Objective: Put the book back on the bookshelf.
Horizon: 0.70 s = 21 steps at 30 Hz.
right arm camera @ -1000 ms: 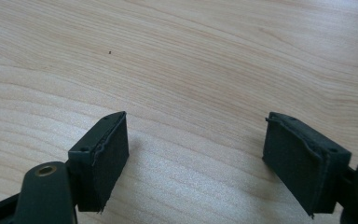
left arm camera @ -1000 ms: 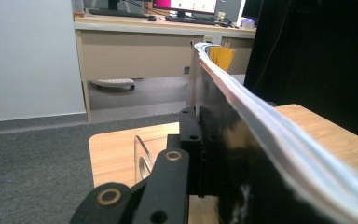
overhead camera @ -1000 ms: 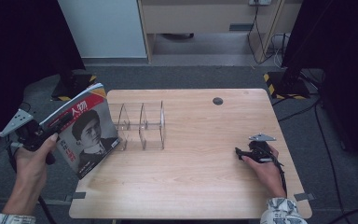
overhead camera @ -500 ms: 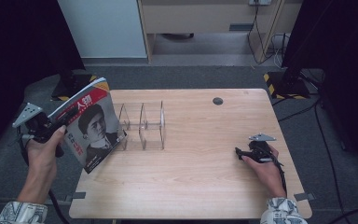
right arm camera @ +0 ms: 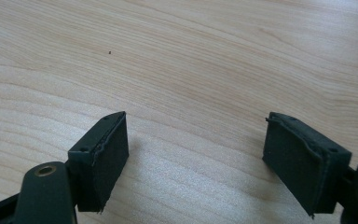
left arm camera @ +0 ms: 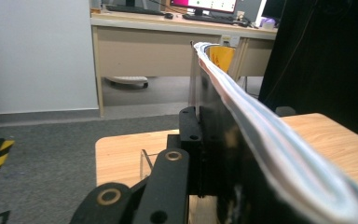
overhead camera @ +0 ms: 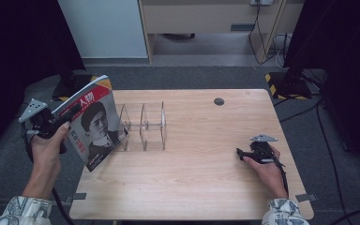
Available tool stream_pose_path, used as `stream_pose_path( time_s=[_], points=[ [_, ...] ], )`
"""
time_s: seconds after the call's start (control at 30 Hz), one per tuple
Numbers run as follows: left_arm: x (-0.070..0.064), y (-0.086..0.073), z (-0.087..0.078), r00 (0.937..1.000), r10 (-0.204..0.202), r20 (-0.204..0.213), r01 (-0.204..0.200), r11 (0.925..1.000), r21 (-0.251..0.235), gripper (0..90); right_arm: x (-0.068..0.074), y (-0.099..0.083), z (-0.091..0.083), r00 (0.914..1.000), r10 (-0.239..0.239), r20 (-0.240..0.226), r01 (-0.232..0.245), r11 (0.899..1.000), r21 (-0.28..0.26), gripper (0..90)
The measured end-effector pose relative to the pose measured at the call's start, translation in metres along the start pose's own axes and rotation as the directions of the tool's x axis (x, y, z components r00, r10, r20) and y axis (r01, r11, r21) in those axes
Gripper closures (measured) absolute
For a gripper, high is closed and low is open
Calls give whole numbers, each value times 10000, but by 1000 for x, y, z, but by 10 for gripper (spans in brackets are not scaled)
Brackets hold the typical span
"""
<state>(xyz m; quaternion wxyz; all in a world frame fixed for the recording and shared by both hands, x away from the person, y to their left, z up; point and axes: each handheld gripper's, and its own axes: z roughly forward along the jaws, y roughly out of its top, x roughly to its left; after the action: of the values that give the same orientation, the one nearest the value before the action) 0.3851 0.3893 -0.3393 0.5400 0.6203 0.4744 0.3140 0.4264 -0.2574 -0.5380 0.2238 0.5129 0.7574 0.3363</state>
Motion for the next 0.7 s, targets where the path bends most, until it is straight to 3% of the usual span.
stream_pose_path(
  time_s=[0.7],
  points=[
    [-8,7,21,9976,437,-541,-426,9989,208,863,0,0,0,10000,18,-3,-18,10000,10,222]
  ],
)
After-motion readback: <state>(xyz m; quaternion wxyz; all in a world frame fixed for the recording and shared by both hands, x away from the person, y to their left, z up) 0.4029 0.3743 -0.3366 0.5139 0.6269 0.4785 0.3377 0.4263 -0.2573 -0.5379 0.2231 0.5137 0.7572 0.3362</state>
